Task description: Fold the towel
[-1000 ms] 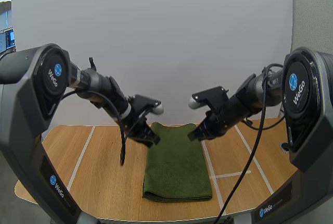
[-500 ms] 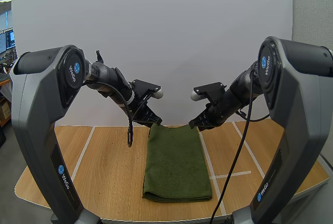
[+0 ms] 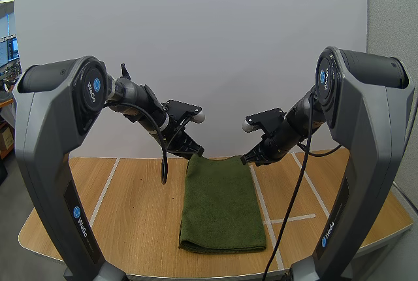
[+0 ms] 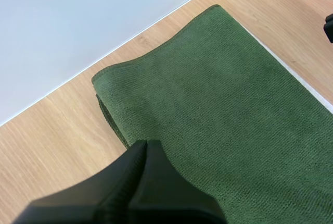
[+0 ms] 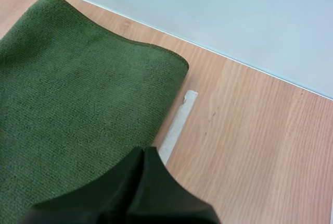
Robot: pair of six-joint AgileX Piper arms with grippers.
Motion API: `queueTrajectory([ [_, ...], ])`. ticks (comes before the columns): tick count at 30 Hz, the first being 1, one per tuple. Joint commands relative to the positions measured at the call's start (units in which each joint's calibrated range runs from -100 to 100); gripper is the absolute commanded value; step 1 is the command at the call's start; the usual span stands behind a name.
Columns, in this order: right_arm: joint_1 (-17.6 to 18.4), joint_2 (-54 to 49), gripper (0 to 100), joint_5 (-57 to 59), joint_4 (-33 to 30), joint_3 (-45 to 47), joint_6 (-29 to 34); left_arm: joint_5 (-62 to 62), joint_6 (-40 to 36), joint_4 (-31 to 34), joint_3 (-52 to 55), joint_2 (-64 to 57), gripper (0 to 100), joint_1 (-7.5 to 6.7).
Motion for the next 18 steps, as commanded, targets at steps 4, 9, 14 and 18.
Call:
queueTrajectory([
  [4, -0.11, -0.35, 0, 2.14, 1.43, -0.87, -2.89, 1.76, -1.94, -2.32, -0.78, 0.11, 0, 0.01],
  [9, -0.11, -0.21, 0, 3.12, 1.43, -2.95, -2.65, 1.6, -3.01, -2.42, -0.78, 0.11, 0, 0.01],
  [14, -0.11, 1.23, 0, 4.83, 1.43, -5.85, -2.25, 1.02, -3.02, -2.42, -0.78, 0.11, 0, 0.01],
  [18, -0.11, 3.39, 0, 7.02, 1.43, -7.7, -1.01, -1.59, -3.02, -2.42, -0.78, 0.15, 0, 0.01],
])
